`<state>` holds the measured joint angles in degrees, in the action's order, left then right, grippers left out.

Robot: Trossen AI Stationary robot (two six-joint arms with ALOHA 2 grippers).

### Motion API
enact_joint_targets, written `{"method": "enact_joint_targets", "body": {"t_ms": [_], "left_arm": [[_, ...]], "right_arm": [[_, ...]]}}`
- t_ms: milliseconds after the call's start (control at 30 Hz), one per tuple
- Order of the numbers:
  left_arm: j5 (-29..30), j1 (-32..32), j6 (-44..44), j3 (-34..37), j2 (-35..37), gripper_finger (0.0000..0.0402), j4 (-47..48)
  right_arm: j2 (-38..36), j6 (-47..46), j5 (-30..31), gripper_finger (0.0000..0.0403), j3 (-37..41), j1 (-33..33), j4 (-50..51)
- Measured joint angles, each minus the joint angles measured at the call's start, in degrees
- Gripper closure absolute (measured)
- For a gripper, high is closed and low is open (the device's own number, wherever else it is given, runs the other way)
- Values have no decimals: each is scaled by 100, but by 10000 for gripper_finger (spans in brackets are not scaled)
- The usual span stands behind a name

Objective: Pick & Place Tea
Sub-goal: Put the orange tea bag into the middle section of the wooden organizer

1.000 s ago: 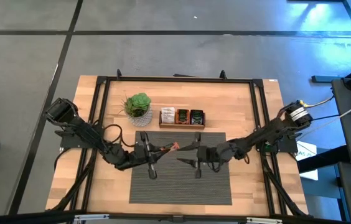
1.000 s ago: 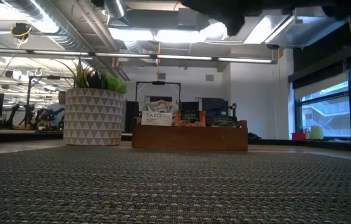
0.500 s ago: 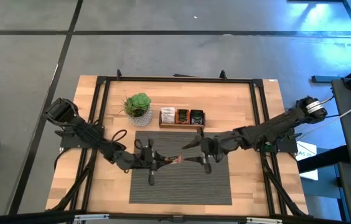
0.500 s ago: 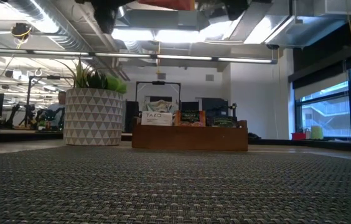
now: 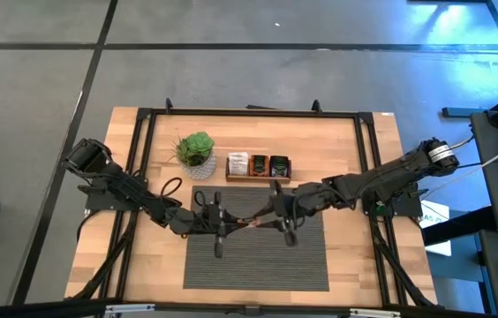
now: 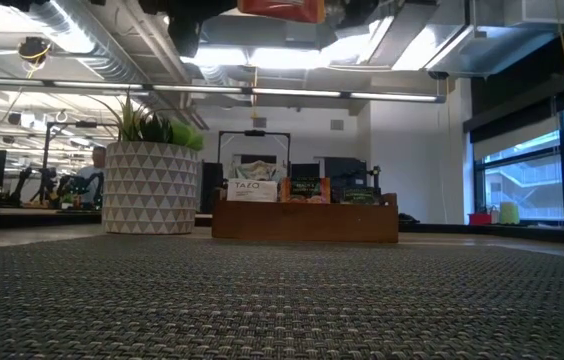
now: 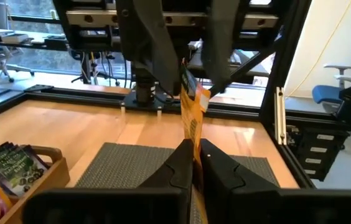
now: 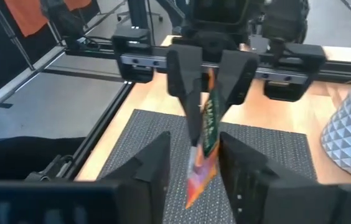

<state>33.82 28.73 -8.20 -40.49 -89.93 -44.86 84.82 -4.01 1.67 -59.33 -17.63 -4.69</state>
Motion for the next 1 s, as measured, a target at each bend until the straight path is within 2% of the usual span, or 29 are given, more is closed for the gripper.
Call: {"method": "enact_joint_targets", "body": {"t_ms": [200,267,400,500,700,867,1000], "left_arm": [[-52,4,149,0,0,382,-45],[-51,4,148,0,0,382,-59],[-11,2,166,0,0,382,-57],[-14,4,184,0,2,373,-52],[244,253,336,4,280,307,102],[609,730,210,195,763,268,570],[612,1001,98,262,903,258,652]], "right_arm": [[0,129,19,371,0,11,-13],[0,139,20,393,0,25,-13],[0,105,338,394,0,28,-30],[0,102,363,398,0,24,2],[-292,135,489,399,64,28,373],[-1062,-31,1090,400,1012,127,217],[-1486,433,1717,401,1717,389,-325]]}}
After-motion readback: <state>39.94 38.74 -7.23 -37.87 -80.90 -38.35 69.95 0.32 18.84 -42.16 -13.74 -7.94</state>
